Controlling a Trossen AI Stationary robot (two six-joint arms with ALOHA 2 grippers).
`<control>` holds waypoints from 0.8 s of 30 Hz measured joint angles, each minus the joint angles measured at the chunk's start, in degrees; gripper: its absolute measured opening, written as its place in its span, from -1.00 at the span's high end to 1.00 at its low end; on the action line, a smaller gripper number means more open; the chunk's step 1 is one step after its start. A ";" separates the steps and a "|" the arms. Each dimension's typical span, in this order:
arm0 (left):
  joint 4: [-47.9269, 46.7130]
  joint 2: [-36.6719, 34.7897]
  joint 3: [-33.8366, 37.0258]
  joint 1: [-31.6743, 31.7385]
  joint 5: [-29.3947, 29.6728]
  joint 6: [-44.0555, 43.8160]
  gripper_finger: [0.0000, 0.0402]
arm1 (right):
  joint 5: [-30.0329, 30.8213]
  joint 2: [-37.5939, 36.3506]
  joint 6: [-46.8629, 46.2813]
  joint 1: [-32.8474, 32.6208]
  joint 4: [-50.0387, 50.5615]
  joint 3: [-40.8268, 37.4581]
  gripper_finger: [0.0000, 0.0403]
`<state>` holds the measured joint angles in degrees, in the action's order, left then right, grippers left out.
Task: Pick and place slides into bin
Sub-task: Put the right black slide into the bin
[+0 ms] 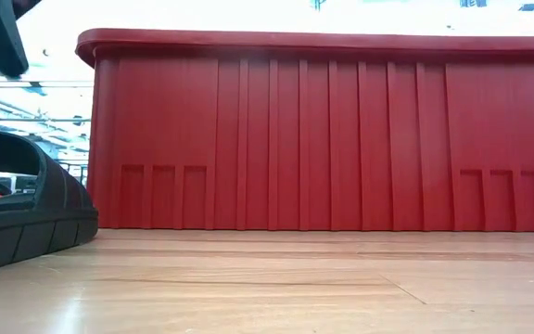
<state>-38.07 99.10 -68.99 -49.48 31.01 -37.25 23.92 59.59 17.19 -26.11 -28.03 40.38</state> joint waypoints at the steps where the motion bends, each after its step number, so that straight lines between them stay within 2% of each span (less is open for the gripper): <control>1: -0.03 0.69 0.00 0.29 -0.18 0.02 0.07 | 0.01 0.00 0.00 0.01 0.00 0.00 0.39; 8: -0.65 5.29 -0.68 3.88 -6.42 0.29 0.07 | 0.02 0.00 -0.02 0.02 0.24 0.00 0.39; 18: -5.01 6.85 -4.79 4.79 -4.14 2.18 0.07 | 0.04 0.00 -0.17 0.02 1.36 0.00 0.41; 24: -7.70 6.83 -4.14 4.67 -5.09 -0.98 0.07 | 0.04 0.00 -0.20 0.02 1.60 0.00 0.42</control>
<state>-45.77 105.93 -73.13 -44.81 25.93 -38.24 23.97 59.59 16.99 -26.09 -26.43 40.38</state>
